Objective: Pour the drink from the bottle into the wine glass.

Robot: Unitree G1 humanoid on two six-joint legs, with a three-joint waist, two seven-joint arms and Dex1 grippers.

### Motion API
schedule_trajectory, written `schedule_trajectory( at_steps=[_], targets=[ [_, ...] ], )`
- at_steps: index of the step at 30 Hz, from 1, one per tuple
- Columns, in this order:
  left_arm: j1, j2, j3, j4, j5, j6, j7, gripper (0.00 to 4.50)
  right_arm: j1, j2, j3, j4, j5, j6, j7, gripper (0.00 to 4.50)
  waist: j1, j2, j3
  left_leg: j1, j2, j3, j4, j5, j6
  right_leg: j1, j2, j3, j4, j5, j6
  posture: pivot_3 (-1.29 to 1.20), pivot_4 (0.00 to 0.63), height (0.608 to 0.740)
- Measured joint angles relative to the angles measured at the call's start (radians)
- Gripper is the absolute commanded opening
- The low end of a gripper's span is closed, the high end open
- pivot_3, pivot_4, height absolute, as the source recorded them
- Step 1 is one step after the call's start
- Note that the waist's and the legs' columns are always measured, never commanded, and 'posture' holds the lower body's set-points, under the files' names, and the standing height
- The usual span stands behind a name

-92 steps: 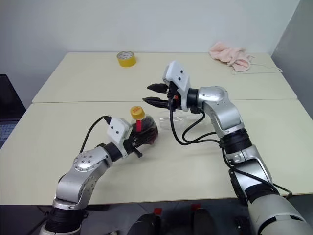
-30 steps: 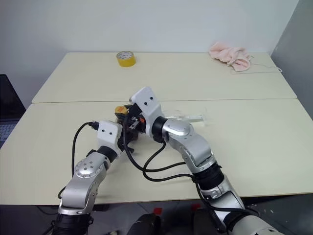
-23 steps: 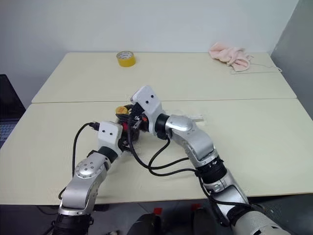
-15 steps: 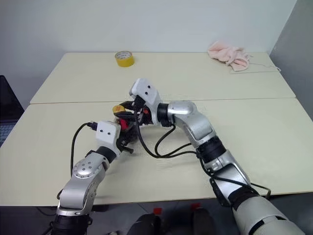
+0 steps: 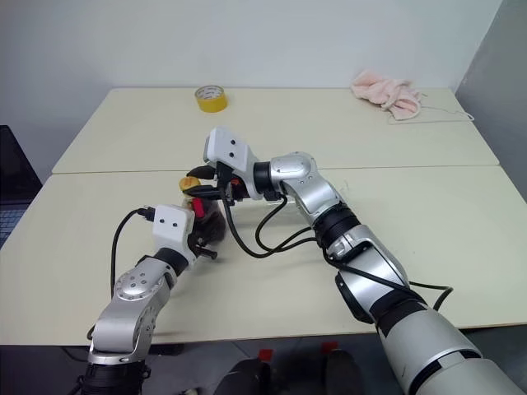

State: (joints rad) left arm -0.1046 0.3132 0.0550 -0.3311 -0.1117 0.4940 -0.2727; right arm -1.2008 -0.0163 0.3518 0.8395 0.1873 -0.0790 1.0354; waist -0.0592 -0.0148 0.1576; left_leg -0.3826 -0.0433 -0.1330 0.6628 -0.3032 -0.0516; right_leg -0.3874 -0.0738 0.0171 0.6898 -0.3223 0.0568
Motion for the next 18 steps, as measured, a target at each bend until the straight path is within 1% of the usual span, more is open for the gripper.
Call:
schedule_trajectory(
  at_steps=[1,2,5,8,11,13,14,17,18],
  targets=[
    [0.0,0.0,0.0,0.0,0.0,0.0,0.0,0.99,0.0,0.0,-0.002,0.0,-0.001,0.0,0.003,1.25,0.0,0.0,0.0,0.0,0.0,0.0,0.0,0.0,0.0,0.0,0.0,0.0,0.0,0.0,0.0,0.0,0.15,0.74],
    [0.0,0.0,-0.001,0.0,0.0,0.0,-0.001,0.98,0.0,-0.001,-0.007,-0.001,-0.005,0.0,0.007,1.97,0.0,0.0,0.0,0.0,0.0,0.0,0.0,0.0,0.0,0.0,0.0,0.0,0.0,0.0,0.0,0.0,0.15,0.74],
    [0.004,0.0,-0.012,-0.011,0.0,0.0,-0.006,0.98,0.003,-0.021,-0.022,-0.019,-0.011,0.012,0.007,2.97,0.002,0.0,0.0,0.0,0.0,0.0,0.0,0.0,0.0,0.0,0.0,0.0,0.0,0.0,0.0,0.0,0.15,0.74],
    [0.008,0.0,-0.023,-0.019,0.0,-0.002,-0.019,0.97,0.044,-0.05,-0.045,-0.101,-0.009,0.07,0.01,4.02,0.005,0.0,0.0,0.0,-0.001,0.0,0.0,0.0,0.0,0.001,-0.001,0.0,0.0,0.0,0.0,0.0,0.15,0.74],
    [0.01,-0.002,-0.031,-0.024,-0.002,-0.004,-0.026,0.93,0.152,-0.09,-0.063,-0.287,0.004,0.183,0.004,4.03,0.007,0.0,0.0,-0.001,-0.001,0.0,0.001,0.0,0.0,0.0,-0.001,0.0,0.0,0.0,0.0,0.0,0.15,0.74],
    [0.01,-0.003,-0.031,-0.025,-0.002,-0.004,-0.027,0.93,0.247,-0.104,-0.081,-0.444,0.033,0.293,-0.03,4.03,0.006,0.0,0.0,-0.001,0.0,0.0,0.001,0.0,0.0,0.0,-0.001,0.0,0.0,0.0,0.0,0.0,0.15,0.74],
    [0.01,-0.002,-0.03,-0.025,-0.002,-0.004,-0.026,0.93,0.271,-0.105,-0.085,-0.487,0.039,0.334,-0.045,4.03,0.005,0.0,0.0,-0.001,0.0,0.0,0.0,0.0,0.0,0.0,-0.001,0.0,0.001,0.0,0.0,0.0,0.15,0.74],
    [0.01,-0.004,-0.035,-0.025,-0.003,-0.004,-0.026,0.93,0.333,-0.091,-0.116,-0.644,0.061,0.449,-0.143,4.03,0.003,0.0,0.0,-0.001,0.0,0.0,0.0,0.0,0.0,-0.001,-0.001,0.0,0.002,0.0,0.0,0.0,0.15,0.74],
    [0.009,-0.004,-0.037,-0.025,-0.003,-0.004,-0.026,0.92,0.359,-0.078,-0.132,-0.705,0.063,0.486,-0.2,4.03,0.003,0.0,0.0,-0.001,0.0,-0.001,0.0,0.0,0.0,-0.001,-0.001,0.0,0.002,0.0,0.0,0.0,0.15,0.74]
  ],
)
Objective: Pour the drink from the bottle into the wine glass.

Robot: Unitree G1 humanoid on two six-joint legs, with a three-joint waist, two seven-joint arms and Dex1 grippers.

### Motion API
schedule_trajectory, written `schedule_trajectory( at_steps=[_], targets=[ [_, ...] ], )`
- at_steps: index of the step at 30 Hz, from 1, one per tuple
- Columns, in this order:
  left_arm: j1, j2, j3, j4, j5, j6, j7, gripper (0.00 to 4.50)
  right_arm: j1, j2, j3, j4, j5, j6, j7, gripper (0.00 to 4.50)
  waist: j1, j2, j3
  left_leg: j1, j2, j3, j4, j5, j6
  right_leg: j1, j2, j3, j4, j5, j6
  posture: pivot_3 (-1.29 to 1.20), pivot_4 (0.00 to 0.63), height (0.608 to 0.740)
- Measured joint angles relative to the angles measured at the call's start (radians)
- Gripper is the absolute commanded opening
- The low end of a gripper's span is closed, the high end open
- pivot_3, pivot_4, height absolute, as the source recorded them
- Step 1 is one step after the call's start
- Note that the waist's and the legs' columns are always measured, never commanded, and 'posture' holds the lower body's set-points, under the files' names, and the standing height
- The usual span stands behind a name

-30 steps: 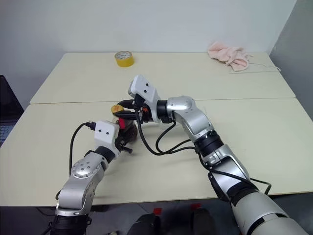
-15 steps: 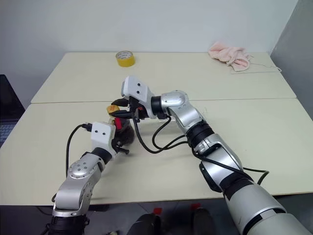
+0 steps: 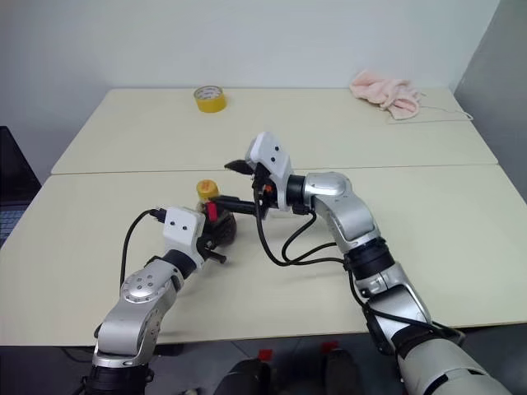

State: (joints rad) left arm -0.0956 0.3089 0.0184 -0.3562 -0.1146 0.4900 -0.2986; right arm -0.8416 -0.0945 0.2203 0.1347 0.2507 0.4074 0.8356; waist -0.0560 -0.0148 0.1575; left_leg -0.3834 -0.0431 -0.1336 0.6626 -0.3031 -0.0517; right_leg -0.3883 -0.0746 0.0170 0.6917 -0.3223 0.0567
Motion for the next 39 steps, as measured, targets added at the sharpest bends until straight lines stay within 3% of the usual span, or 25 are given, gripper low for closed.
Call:
schedule_trajectory(
  at_steps=[5,13,29,39],
  targets=[
    [-0.001,-0.001,-0.003,0.0,0.0,0.0,0.002,0.92,0.126,0.089,0.037,-0.193,-0.018,0.111,-0.2,4.03,-0.001,0.0,0.0,0.0,-0.001,0.0,0.0,0.0,0.0,0.0,0.0,0.0,0.0,0.0,0.0,0.0,0.15,0.74],
    [-0.004,-0.004,-0.011,0.001,0.0,-0.001,0.003,0.92,0.145,0.091,0.093,-0.244,-0.071,0.126,-0.278,4.03,0.0,0.0,0.0,0.0,-0.001,0.0,0.001,0.0,0.0,0.0,0.0,0.0,0.0,0.0,0.0,0.0,0.15,0.74],
    [-0.016,-0.011,-0.014,0.003,0.001,-0.009,0.003,0.92,0.12,0.111,0.075,-0.164,-0.1,0.098,-0.326,4.03,-0.001,0.0,0.0,0.0,-0.001,0.001,0.001,0.0,0.0,0.0,0.001,0.0,0.0,0.0,0.0,0.0,0.15,0.74],
    [-0.016,-0.018,-0.025,0.008,0.001,-0.016,0.003,0.92,0.129,0.069,0.067,-0.178,-0.062,0.111,-0.313,4.03,-0.001,0.0,0.0,0.0,-0.001,0.001,0.001,0.0,0.0,0.0,0.001,0.0,0.0,0.0,0.0,0.0,0.15,0.74]
  ],
)
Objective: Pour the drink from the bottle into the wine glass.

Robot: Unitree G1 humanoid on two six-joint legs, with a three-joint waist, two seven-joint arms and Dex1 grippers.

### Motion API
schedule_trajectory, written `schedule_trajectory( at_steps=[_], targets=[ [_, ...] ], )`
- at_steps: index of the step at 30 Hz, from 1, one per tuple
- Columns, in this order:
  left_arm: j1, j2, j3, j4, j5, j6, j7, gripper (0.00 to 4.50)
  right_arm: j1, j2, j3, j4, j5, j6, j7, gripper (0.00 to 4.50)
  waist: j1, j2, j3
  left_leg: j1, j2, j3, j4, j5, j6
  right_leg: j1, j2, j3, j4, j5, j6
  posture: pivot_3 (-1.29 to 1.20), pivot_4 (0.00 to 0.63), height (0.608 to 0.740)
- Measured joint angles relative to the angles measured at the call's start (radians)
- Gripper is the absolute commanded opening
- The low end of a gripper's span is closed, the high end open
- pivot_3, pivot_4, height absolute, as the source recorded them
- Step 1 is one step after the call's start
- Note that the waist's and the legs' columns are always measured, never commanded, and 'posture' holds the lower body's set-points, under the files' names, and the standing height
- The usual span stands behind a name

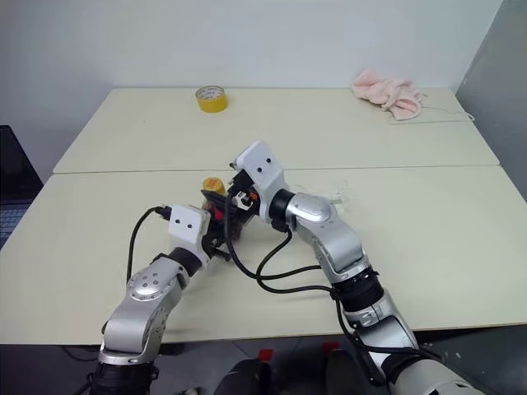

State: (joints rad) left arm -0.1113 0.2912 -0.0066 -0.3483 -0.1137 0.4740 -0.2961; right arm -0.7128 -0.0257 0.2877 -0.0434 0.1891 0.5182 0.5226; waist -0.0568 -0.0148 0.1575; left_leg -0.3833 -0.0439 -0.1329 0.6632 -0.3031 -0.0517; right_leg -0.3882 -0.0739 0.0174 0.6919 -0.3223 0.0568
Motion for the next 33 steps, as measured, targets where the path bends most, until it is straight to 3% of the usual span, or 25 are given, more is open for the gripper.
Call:
schedule_trajectory(
  at_steps=[10,15,21,33],
  targets=[
    [0.0,-0.001,-0.003,0.006,0.0,0.0,0.005,0.92,0.029,-0.067,-0.002,-0.06,0.034,0.032,0.002,4.03,0.0,0.0,0.0,0.0,0.0,0.0,0.0,0.0,0.0,0.0,0.0,0.0,0.0,0.0,0.0,0.0,0.15,0.74],
    [0.001,0.0,0.016,0.006,0.0,-0.002,0.01,0.9,0.031,-0.122,-0.093,-0.05,0.028,0.039,-0.034,4.03,0.004,0.0,0.0,0.0,0.0,0.001,0.0,0.0,0.0,0.001,0.0,0.0,-0.001,0.0,0.0,0.0,0.15,0.74],
    [0.001,-0.002,0.013,0.006,0.0,-0.003,0.01,0.9,0.036,-0.158,-0.099,-0.066,0.042,0.061,0.005,4.03,0.0,0.0,0.0,0.0,0.001,0.001,-0.001,0.0,0.0,0.0,0.0,0.0,-0.001,0.0,0.0,0.0,0.15,0.74],
    [0.0,-0.002,0.014,0.006,0.0,-0.003,0.01,0.9,-0.007,-0.066,0.004,-0.161,0.103,0.132,0.044,4.03,0.002,0.0,0.0,0.0,0.0,0.0,0.0,0.0,0.0,0.001,0.0,0.0,-0.001,0.0,0.0,0.0,0.15,0.74]
  ],
)
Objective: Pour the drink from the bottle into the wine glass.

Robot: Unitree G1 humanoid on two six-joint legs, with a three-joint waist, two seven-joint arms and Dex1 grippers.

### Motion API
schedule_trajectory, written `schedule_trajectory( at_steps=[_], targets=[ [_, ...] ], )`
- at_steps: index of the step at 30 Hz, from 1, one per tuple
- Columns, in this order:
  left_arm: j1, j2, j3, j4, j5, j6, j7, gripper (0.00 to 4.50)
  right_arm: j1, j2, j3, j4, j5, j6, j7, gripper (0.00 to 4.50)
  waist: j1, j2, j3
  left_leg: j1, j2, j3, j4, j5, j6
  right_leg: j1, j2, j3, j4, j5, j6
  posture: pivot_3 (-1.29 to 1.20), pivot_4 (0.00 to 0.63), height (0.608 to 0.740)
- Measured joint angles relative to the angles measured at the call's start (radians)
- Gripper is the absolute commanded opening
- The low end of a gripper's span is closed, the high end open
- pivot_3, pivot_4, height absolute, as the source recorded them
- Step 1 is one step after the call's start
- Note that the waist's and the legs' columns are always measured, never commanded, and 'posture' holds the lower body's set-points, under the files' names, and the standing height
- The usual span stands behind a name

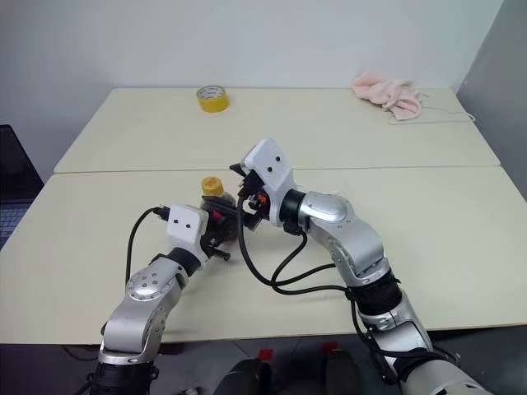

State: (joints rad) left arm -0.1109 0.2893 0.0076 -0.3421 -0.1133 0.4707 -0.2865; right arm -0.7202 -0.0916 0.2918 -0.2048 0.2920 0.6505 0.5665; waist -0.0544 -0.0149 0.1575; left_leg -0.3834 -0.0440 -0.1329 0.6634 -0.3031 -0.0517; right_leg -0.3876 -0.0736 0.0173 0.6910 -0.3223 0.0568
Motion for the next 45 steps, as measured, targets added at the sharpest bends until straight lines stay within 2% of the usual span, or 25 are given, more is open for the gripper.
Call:
schedule_trajectory(
  at_steps=[15,29,45],
  targets=[
    [0.0,-0.002,-0.001,0.0,0.0,-0.001,-0.007,0.9,-0.043,0.041,0.042,0.159,-0.113,-0.097,-0.024,4.03,-0.002,0.0,0.0,0.0,0.0,0.0,0.0,0.0,0.0,0.0,0.0,0.0,0.0,0.0,0.0,0.0,0.15,0.74],
    [-0.001,-0.007,-0.002,0.0,0.0,-0.002,-0.008,0.9,-0.036,0.033,-0.004,0.132,-0.074,-0.067,-0.028,4.03,-0.002,0.0,0.0,0.0,0.0,0.0,0.0,0.0,0.0,0.0,0.0,0.0,0.0,0.0,0.0,0.0,0.15,0.74],
    [-0.001,-0.009,-0.013,0.0,0.0,-0.002,-0.008,0.9,-0.021,0.006,0.005,0.106,-0.085,-0.072,-0.037,4.03,-0.002,0.0,0.0,0.0,0.0,0.0,0.0,0.0,0.0,0.0,0.0,0.0,0.0,0.0,0.0,0.0,0.15,0.74]
  ],
)
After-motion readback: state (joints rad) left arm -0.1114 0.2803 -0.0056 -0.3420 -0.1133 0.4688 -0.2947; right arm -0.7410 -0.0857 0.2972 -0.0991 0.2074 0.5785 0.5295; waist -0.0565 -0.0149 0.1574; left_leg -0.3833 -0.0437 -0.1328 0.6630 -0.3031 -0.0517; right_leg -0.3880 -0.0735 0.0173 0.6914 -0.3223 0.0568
